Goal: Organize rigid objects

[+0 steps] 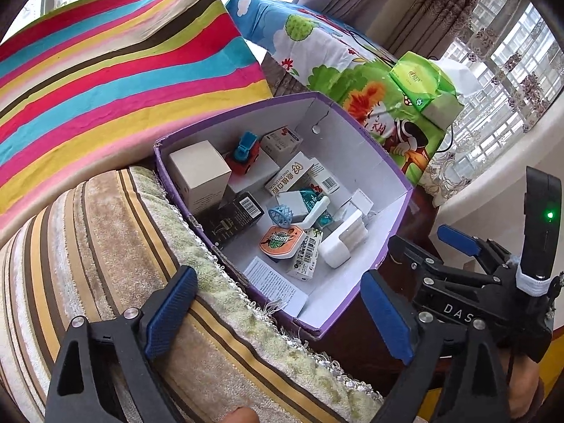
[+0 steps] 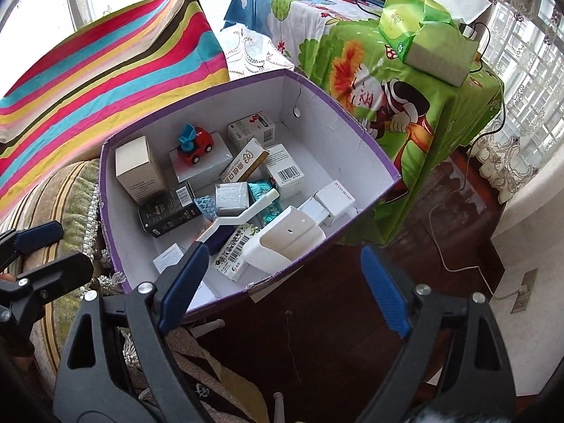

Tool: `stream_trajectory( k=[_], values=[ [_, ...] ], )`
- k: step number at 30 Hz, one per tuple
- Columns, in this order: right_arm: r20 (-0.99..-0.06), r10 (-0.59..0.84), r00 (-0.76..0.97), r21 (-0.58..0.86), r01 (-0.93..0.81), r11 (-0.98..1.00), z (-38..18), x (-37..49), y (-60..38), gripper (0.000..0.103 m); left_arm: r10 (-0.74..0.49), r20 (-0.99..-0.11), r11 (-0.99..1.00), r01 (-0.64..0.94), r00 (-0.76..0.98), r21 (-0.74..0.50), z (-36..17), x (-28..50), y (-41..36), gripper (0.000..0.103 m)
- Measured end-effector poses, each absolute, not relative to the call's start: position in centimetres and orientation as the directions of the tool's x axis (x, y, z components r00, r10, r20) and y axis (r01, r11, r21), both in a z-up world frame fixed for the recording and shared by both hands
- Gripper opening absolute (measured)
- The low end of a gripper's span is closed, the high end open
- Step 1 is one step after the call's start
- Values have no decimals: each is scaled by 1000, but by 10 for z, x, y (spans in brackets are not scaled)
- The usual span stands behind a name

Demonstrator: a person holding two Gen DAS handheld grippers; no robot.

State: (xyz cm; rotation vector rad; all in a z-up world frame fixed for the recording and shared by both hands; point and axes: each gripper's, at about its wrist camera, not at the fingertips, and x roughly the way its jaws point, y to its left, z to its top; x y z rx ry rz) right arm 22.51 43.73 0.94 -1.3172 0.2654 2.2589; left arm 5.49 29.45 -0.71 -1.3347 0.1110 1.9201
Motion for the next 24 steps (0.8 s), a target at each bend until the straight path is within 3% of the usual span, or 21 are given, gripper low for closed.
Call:
stream_trajectory(
  k=[24],
  values=[
    [-868,290,-403,-53,-505,-862,6,223,435,90,546,-825,-696,-627,-146,-350,-9,53,296,98]
  ],
)
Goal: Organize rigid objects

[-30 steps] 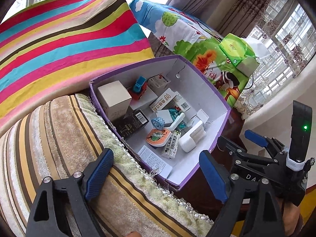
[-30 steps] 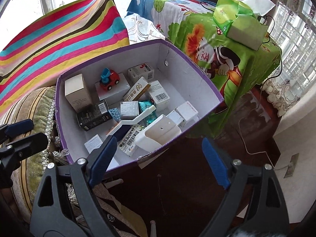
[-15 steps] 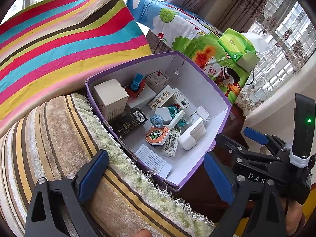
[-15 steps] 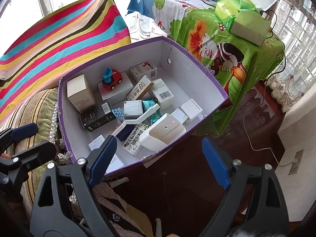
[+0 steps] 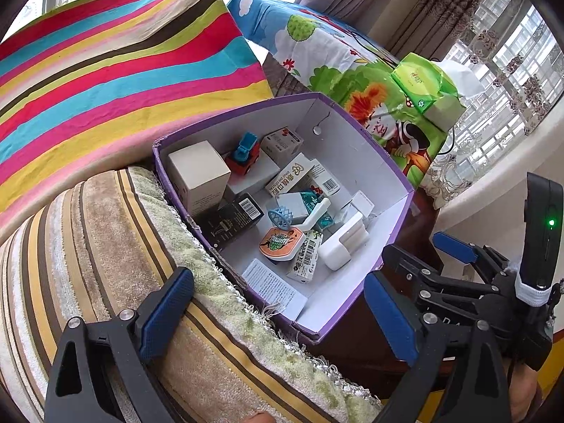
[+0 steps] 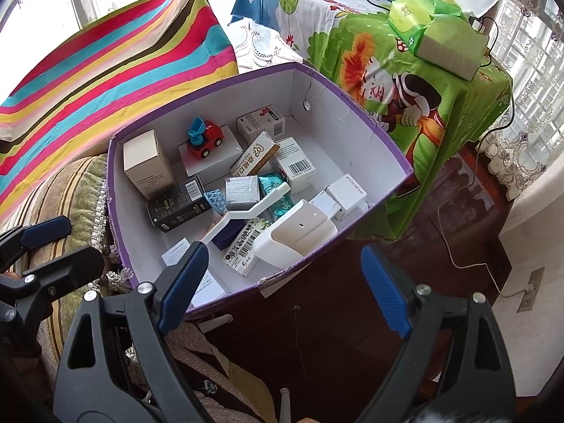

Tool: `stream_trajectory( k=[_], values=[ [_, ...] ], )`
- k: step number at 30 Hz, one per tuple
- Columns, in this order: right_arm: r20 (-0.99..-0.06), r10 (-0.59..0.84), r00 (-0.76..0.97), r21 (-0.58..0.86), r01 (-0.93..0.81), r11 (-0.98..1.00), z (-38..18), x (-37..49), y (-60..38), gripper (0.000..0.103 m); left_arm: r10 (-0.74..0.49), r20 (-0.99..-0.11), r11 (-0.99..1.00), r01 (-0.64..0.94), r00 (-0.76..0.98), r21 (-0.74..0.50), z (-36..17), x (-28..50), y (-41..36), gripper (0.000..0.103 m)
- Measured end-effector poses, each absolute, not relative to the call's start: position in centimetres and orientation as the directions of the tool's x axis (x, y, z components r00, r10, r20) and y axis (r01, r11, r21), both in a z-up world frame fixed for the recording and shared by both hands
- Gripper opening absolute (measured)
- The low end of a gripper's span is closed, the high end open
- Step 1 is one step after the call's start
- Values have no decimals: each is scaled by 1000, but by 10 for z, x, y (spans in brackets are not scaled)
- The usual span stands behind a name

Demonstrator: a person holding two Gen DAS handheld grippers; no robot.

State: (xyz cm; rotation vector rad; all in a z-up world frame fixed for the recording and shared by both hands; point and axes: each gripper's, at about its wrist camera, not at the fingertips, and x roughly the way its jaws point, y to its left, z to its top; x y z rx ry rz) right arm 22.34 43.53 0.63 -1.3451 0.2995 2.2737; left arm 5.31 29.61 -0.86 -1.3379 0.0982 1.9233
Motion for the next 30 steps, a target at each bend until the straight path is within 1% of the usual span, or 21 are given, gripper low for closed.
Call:
stream_trajectory(
  k=[30],
  values=[
    [-871,278,-406,-39,-506,-862,6,221,437,90,539,-826,-727,-588,-166,-356,-11,48,297,98]
  ],
)
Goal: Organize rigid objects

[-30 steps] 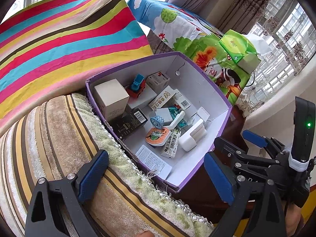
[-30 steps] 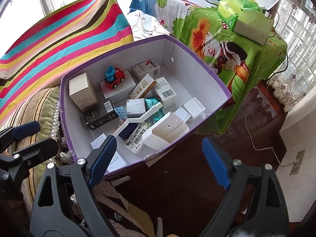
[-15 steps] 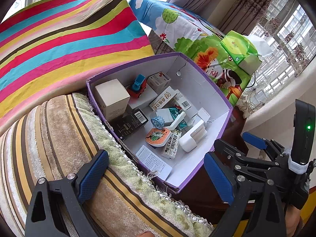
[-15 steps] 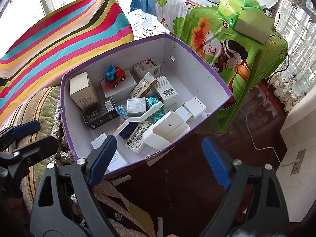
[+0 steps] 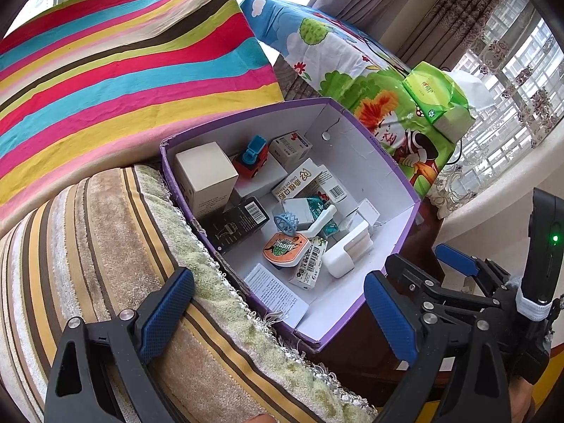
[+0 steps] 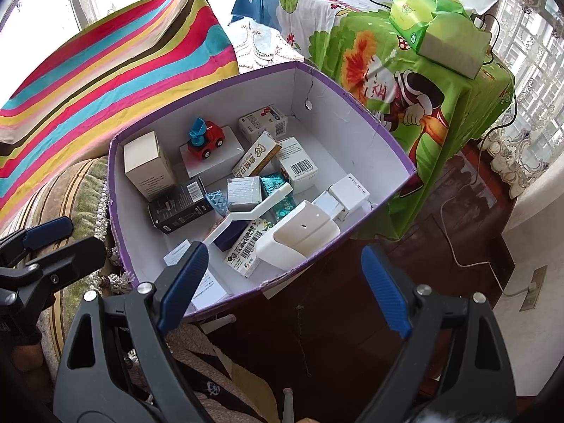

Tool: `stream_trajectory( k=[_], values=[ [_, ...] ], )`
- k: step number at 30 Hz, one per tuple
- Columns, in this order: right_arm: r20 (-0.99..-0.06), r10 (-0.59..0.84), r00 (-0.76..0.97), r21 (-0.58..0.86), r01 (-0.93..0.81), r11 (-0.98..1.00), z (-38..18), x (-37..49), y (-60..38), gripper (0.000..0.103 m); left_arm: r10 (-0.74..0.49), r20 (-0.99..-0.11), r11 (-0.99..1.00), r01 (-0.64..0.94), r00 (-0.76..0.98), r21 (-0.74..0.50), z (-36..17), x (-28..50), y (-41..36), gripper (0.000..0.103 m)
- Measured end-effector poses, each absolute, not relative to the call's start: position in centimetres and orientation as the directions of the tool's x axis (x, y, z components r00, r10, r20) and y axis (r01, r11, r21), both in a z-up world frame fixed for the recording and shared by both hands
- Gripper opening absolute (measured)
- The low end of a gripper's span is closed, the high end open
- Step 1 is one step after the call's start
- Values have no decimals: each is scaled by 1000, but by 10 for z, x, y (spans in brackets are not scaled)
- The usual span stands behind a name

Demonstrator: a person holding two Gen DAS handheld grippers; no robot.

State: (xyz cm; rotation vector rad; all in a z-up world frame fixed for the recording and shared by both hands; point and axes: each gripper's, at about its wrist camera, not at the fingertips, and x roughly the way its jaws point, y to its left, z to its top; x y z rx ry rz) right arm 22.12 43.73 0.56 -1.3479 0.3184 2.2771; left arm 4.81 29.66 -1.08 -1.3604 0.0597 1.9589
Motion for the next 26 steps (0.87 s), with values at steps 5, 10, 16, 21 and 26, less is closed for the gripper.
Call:
stream_trajectory(
  k=[5,10,16,21,26],
  values=[
    [-871,277,-406,-38,-506,-862,6,221,437,90,537,-827,-728,-586,-165,-356,-11,48,297,98],
    [-871,277,-406,-38,-505,-862,5,221,438,90,537,-827,-728,-586,-165,-356,-11,47,297,98],
    [-873,273,-404,-34,-508,-861,4,222,438,90,537,-828,-728,-586,-165,-356,-11,47,297,98],
    [-875,268,-403,-29,-509,-860,3,222,438,90,538,-827,-727,-587,-165,-356,-11,46,297,98],
    [-874,269,-403,-29,-512,-859,3,222,440,90,533,-829,-724,-599,-170,-342,-14,48,299,99]
  ],
)
